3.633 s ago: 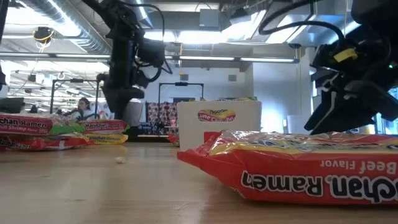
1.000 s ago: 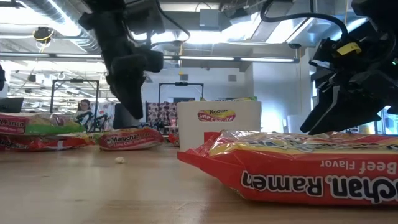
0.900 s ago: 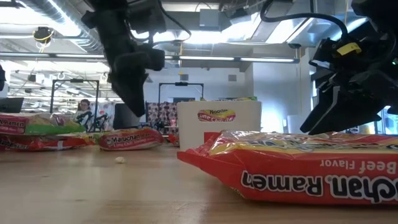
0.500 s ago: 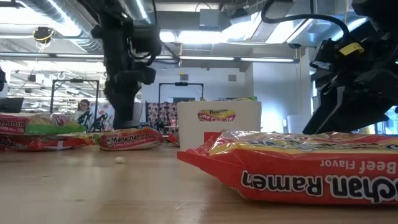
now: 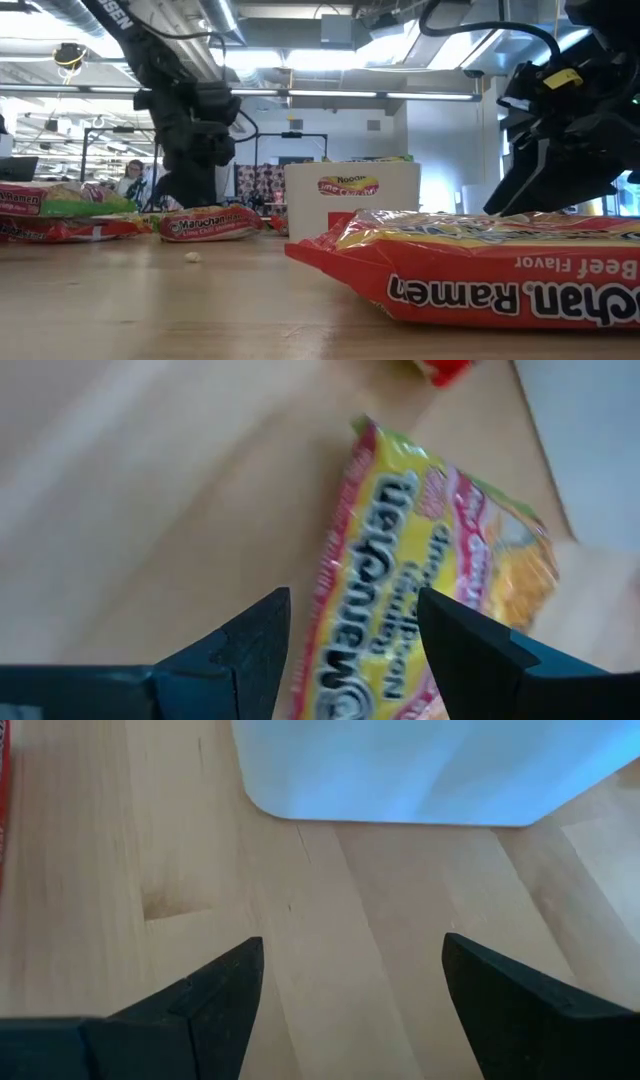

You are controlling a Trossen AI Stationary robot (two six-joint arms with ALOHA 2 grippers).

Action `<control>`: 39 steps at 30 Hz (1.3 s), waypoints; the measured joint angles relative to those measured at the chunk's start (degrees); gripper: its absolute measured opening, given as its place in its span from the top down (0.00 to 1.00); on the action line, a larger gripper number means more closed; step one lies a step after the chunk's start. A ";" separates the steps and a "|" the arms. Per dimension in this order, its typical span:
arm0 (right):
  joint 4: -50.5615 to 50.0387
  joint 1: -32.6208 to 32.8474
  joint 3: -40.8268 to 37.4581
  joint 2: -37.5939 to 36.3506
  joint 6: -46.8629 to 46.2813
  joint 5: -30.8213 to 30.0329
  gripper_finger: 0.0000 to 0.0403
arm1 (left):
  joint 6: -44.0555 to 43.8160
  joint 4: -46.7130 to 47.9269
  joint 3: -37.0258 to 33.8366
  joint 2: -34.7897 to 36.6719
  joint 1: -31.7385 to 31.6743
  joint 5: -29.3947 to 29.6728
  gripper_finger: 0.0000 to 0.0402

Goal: Sort Maruchan noodles
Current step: Put the green noodle pack into the white bin

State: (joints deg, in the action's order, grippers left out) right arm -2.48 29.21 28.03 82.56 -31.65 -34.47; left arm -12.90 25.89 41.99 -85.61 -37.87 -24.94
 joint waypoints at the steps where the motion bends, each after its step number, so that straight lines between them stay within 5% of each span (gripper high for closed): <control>1: 0.14 0.00 0.00 0.00 0.17 -0.21 0.29 | -0.33 -1.30 -0.61 -0.02 0.13 -0.04 0.47; 6: 1.88 0.00 0.00 0.00 0.95 -0.47 0.29 | -1.91 -6.97 -3.44 -0.21 0.42 1.27 0.47; 17: 2.60 0.00 0.00 0.02 1.96 -0.47 0.29 | -3.64 -13.76 -5.81 -5.59 3.36 -10.23 0.50; 31: 2.57 0.00 0.00 0.02 2.00 -1.59 0.29 | -3.18 -17.03 -5.85 -7.77 9.01 -13.39 0.96; 39: 2.61 0.00 0.00 0.02 1.76 -1.96 0.29 | -4.24 -15.75 -5.38 -4.42 13.00 -6.80 0.99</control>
State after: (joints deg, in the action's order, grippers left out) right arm 0.14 29.21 28.03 82.59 -29.90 -36.43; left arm -17.14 10.14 36.61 -90.03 -24.88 -31.74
